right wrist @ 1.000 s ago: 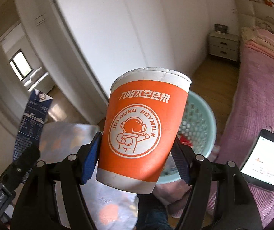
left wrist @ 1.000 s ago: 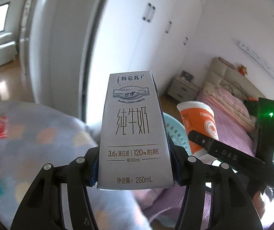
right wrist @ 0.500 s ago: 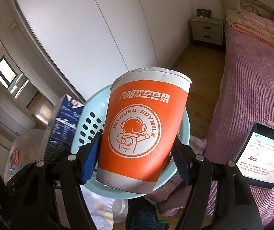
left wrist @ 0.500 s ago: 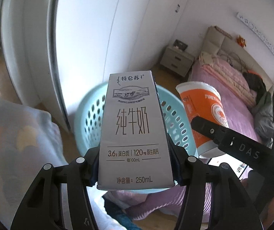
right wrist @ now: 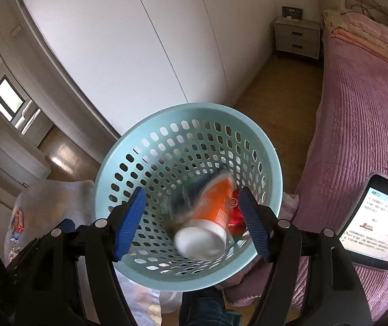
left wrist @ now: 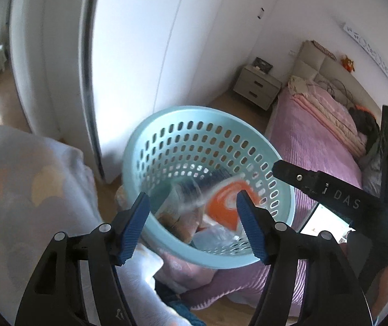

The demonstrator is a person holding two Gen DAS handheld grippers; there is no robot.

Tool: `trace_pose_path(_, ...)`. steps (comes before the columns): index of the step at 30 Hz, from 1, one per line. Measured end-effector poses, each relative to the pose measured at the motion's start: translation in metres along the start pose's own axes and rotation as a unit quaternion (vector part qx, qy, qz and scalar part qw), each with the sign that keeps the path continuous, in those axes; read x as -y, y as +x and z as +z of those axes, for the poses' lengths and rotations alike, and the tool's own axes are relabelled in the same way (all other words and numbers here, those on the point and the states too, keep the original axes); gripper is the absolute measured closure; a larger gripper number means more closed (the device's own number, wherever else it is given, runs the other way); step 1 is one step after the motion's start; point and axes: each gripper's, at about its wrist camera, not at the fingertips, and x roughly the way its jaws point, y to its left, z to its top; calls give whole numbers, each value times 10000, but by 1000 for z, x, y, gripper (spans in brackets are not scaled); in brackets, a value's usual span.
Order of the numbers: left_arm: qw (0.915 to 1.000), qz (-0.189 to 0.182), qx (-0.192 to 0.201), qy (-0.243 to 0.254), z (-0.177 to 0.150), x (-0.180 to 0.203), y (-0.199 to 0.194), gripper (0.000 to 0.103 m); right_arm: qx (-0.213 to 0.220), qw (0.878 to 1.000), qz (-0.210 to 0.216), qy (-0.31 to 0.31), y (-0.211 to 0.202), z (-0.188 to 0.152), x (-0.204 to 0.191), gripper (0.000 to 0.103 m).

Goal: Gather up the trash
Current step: 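Carry the carton and orange cup over the blue basket and open both tools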

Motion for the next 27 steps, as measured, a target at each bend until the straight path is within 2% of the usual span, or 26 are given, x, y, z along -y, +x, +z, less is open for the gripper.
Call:
trace_pose_path(8,9993,103,242,-274,-11,-17,-37,39,76,9999,125,-30,-16,-9,-4,36)
trace_pose_path(17,9949,493,726,-495,-33,-45,-105,39,207,9969,489,-577,-43,-26,-61,36)
trace_pose_path(23,9852,1092,1059,-797,-53,-85,-157,39,173,9897,788,-1183,-49,-46,-117,36)
trace_pose_path(25,9796,1308,1145,-1004,-61,-103,-175,30,156,9862,869,-1399,-50,-55,-137,36)
trace_pose_path(27,9725,1518,1248,-1254,-69,-123,-193,27,129,9834,920,-1556,-48,-63,-154,36)
